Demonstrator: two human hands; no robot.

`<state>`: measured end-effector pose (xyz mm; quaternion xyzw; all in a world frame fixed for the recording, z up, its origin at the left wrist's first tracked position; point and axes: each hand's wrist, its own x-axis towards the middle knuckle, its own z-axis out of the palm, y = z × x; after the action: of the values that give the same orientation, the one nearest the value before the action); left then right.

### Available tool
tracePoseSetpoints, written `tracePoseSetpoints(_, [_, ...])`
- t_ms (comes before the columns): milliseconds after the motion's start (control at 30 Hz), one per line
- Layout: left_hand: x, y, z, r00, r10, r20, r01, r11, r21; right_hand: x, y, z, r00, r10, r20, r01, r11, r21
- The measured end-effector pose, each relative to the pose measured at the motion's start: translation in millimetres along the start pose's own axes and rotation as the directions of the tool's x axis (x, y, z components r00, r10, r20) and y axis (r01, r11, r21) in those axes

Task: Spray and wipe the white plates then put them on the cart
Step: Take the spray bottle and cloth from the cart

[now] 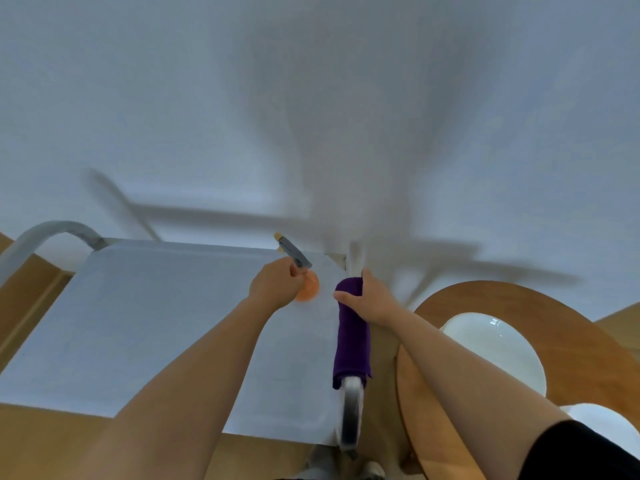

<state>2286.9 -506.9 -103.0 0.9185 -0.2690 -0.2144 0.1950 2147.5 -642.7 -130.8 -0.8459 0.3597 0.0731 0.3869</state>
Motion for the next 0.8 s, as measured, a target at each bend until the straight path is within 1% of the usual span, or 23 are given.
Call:
tracePoseSetpoints(100, [10.1, -6.2, -1.1, 0.998, -0.043, 0.048, 0.040, 0.997, 0.065, 5.6, -0.6, 5.9, 0.999, 0.027, -0.020, -0.027, 1.000, -0.012])
tracePoseSetpoints(267, [24.8, -12.0, 2.5, 0.993, -0.117, -0.004, 0.117, 0.993, 0.019, 7.1, 1.2, 9.7, 0.997, 0.038, -0.065, -0.044, 0.995, -0.088])
tracePoseSetpoints(367, [34.2, -10.8, 6.7, 0.993, -0.116, -0.013, 0.116, 0.993, 0.008, 6.7, -1.0, 7.0, 0.996, 0.025, -0.081, -0.041, 0.980, -0.195])
tracePoseSetpoints(433, [40.1, -8.3, 9.9, 0.991, -0.131, 0.007, 0.131, 0.991, -0.023, 6.7, -2.0, 4.9, 0.996, 0.017, -0.086, -0.039, 0.964, -0.262])
tracePoseSetpoints(533, [48.4, -6.7, 13.6, 0.982, -0.187, 0.034, 0.190, 0.976, -0.106, 7.0, -3.7, 5.4, 0.993, 0.012, -0.121, -0.052, 0.943, -0.329])
tracePoseSetpoints(667, [55.5, -6.5, 23.1, 0.966, -0.259, -0.005, 0.253, 0.948, -0.195, 7.3, -7.5, 9.6, 0.985, 0.042, -0.170, -0.102, 0.927, -0.362])
tracePoseSetpoints(733, [57.3, -4.1, 29.7, 0.961, -0.276, -0.027, 0.265, 0.941, -0.209, 4.8, -8.0, 11.7, 0.974, 0.020, -0.224, -0.107, 0.917, -0.384])
tracePoseSetpoints(800, [59.2, -1.7, 34.7, 0.957, -0.281, -0.063, 0.261, 0.938, -0.228, -0.4, -5.2, 13.8, 0.949, -0.053, -0.311, -0.082, 0.911, -0.403])
